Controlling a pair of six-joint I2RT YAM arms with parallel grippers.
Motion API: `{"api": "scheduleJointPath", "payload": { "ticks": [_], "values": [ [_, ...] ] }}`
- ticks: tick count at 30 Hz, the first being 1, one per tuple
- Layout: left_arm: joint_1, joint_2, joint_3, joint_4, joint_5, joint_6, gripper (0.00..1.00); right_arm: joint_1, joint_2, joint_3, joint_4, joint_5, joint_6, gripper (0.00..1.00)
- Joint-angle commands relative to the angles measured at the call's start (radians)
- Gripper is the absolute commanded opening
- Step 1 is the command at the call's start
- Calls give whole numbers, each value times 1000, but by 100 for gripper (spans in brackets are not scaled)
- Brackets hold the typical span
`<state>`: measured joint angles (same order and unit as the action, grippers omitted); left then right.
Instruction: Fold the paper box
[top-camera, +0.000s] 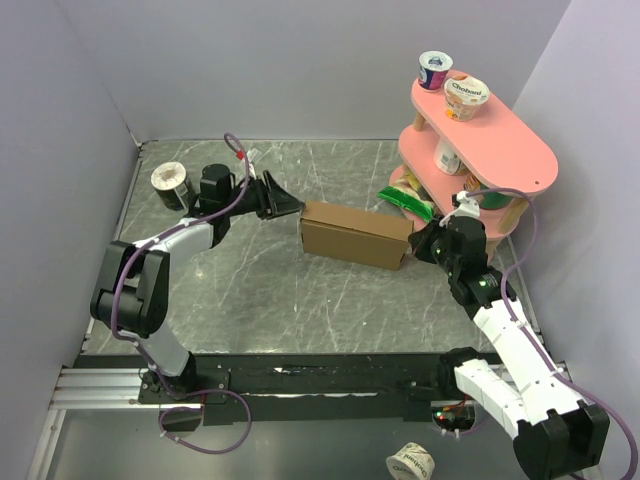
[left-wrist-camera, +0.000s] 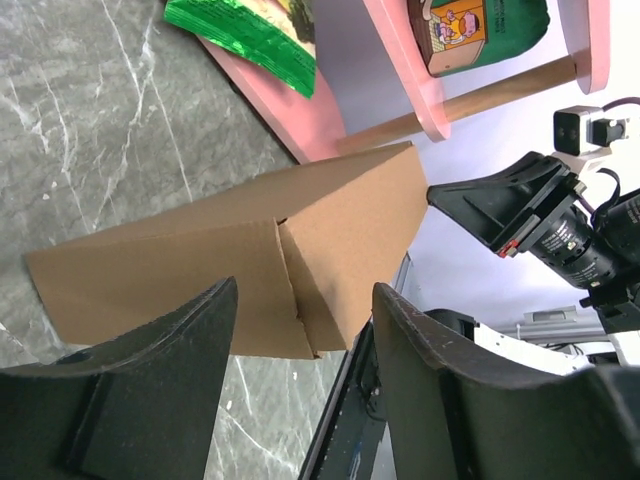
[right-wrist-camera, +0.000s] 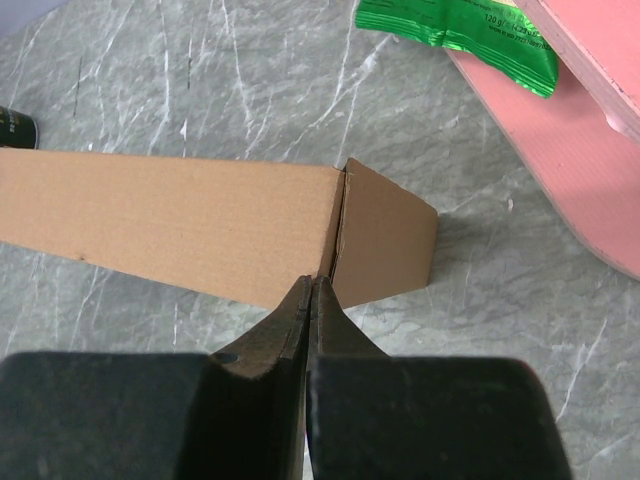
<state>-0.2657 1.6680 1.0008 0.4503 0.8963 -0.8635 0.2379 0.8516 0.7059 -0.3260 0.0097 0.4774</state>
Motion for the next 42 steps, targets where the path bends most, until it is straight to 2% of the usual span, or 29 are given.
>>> {"api": "scheduleJointPath", "payload": {
  "ticks": [1,6,14,18,26,35,42],
  "values": [
    [0,18,12,-13,30,38,60,8,37,-51,-274,24,-43,1],
    [-1,29,7,-77,9,95,57,12,40,-46,-271,26,-43,1],
    [-4,38,9,-76,10,104,53,21,47,-49,-266,29,-40,1],
    [-10,52,22,-140,-5,158,45,28,46,-46,-265,30,-37,1],
    [-23,58,-73,-51,-16,152,38,28,61,-60,-257,35,-40,1],
    [-75,70,-5,-326,-198,398,37,29,63,-63,-255,36,-39,1],
    [-121,75,-1,-436,-353,477,36,31,53,-66,-271,56,-45,1]
  ]
}}
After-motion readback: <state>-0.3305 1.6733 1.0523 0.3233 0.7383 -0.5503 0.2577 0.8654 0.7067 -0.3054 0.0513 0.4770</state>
